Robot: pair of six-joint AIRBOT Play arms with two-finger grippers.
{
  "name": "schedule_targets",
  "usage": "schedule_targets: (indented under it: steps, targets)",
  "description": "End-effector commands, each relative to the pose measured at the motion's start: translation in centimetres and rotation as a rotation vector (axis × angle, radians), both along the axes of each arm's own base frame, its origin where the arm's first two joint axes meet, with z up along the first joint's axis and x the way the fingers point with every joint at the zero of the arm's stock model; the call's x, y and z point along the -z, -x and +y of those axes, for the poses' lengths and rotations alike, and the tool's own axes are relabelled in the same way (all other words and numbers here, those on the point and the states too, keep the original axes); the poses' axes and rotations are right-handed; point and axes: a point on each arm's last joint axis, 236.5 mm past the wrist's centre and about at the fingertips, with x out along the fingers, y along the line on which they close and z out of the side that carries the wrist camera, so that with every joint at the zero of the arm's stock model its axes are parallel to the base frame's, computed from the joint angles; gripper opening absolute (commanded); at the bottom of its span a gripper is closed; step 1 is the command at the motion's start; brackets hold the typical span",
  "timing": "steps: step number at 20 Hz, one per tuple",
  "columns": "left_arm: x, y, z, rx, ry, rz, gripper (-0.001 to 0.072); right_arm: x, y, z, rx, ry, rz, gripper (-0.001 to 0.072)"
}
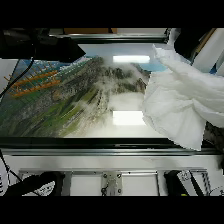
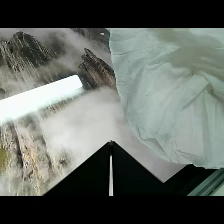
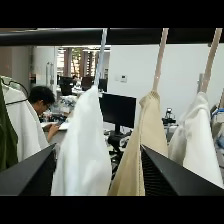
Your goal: Fold the clothes and pants, and hang the long-sleeved shirts on hangers.
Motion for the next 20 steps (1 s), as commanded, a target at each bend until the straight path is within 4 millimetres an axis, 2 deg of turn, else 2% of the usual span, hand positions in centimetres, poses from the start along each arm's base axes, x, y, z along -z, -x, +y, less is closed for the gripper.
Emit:
schedule_targets:
  steps: [1, 2, 5, 7, 8, 9, 11, 12, 14, 16, 18, 20]
  targets:
    - [0.0, 0.0, 0.0, 0.000, -0.001, 0.000, 0.0014, -1.5, -0.7, 4.1, -0.092, 0.032, 0.009, 0.0526]
    - [0.0, 0.0, 0.0, 0.000, -0.001, 0.000, 0.0014, -1.4, -1.9, 6.3, -0.185, 0.027, 0.028, 0.0441]
    - [0.2, -0.2, 0.3, -0.009, -0.015, -0.001, 0.0014, 0.5, -6.7, 13.2, -0.522, -0.009, 0.110, 0.0430]
    - [0.6, -0.4, 0.9, -0.024, -0.042, -0.001, 0.0014, 1.8, -10.1, 17.1, -0.734, -0.065, 0.079, 0.0430]
    - [0.9, -0.5, 1.2, -0.032, -0.058, 0.000, 0.0014, 3.3, -12.0, 19.2, -0.826, -0.096, 0.095, 0.0431]
    - [1.2, -0.6, 1.3, -0.035, -0.064, 0.004, 0.0014, 5.4, -14.1, 22.1, -0.934, -0.128, 0.138, 0.0431]
    - [2.8, -0.3, 1.4, -0.040, -0.068, 0.037, 0.0014, 10.4, -17.5, 29.4, -1.153, -0.172, 0.270, 0.0431]
    - [3.9, -0.1, 1.5, -0.045, -0.070, 0.060, 0.0014, 13.4, -18.7, 33.9, -1.271, -0.181, 0.364, 0.0431]
    - [7.0, 0.4, 1.6, -0.058, -0.070, 0.118, 0.0014, 19.7, -19.2, 42.7, -1.487, -0.164, 0.576, 0.0431]
    - [10.0, 1.6, 1.1, -0.043, -0.071, 0.193, 0.0014, 25.1, -17.9, 50.6, -1.670, -0.129, 0.758, 0.0431]
    - [12.3, 2.5, 0.9, -0.034, -0.077, 0.250, 0.0014, 29.0, -16.2, 56.6, -1.805, -0.088, 0.890, 0.0431]
    - [13.9, 3.2, 0.6, -0.021, -0.091, 0.288, 0.0015, 31.2, -14.6, 60.8, -1.906, -0.081, 0.961, 0.0430]
